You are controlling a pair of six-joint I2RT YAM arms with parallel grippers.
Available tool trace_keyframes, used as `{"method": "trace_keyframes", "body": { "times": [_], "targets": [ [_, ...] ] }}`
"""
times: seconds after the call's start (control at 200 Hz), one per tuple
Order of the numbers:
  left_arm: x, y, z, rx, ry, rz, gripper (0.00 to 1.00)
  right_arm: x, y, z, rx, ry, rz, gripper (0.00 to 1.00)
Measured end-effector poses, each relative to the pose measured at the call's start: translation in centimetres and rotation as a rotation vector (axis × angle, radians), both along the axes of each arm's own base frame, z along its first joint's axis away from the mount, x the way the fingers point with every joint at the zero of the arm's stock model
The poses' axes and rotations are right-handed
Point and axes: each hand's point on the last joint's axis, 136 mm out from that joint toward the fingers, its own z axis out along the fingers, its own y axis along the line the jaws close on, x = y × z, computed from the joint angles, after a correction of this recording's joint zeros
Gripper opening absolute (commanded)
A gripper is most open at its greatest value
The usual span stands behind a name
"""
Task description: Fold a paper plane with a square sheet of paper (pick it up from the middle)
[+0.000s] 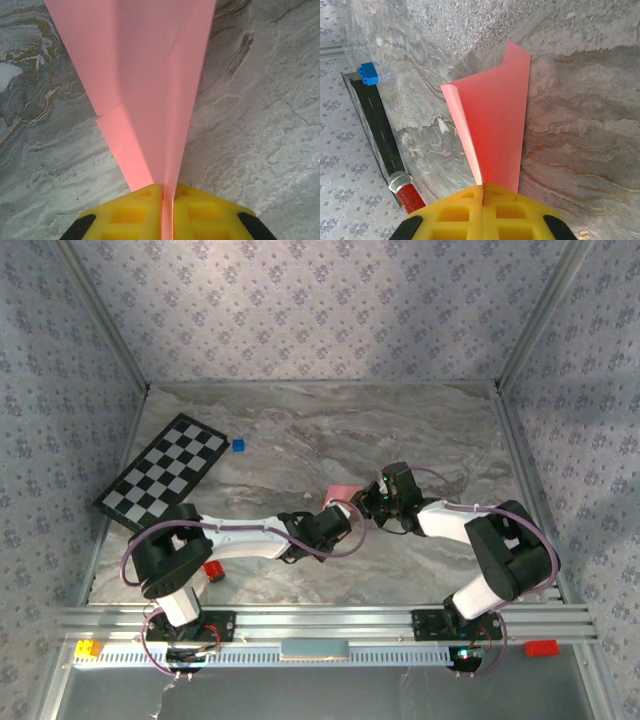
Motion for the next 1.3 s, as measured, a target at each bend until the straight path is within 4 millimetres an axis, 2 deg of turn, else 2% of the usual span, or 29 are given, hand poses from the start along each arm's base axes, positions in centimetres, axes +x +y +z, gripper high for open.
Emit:
{"method": "trace_keyframes", "body": {
  "times": [0.2,0.36,0.485,0.595,0.82,0.999,1.129,1.299],
  "targets": [
    [0.0,0.0,0.0,-0.002,-0.001,0.001,0.02,0.0,0.0,0.2,0.001,-0.003,0.000,0.08],
    [0.0,0.0,0.0,-0.003,0.000,0.002,0.00,-0.3,-0.5,0.6,-0.021,-0.009,-0.006,0.17],
    [-0.1,-0.1,0.0,-0.014,0.014,0.009,0.00,-0.6,-1.5,1.4,-0.066,-0.033,-0.018,0.33],
    [-0.1,-0.3,-0.1,-0.050,0.049,0.029,0.00,-1.0,-2.8,2.5,-0.120,-0.073,-0.038,0.41],
    [0.3,-0.2,-1.1,-0.154,0.148,0.097,0.00,-2.0,-6.0,4.8,-0.222,-0.165,-0.098,0.41],
    [0.3,-0.6,-1.3,-0.220,0.193,0.125,0.00,-3.4,-8.4,4.6,-0.300,-0.229,-0.157,0.42],
    [0.3,-1.0,-1.3,-0.270,0.229,0.130,0.00,-4.2,-8.9,4.7,-0.336,-0.282,-0.150,0.36],
    [0.3,-1.3,-1.3,-0.346,0.297,0.139,0.00,-4.6,-8.6,4.8,-0.351,-0.333,-0.105,0.31]
  ]
}}
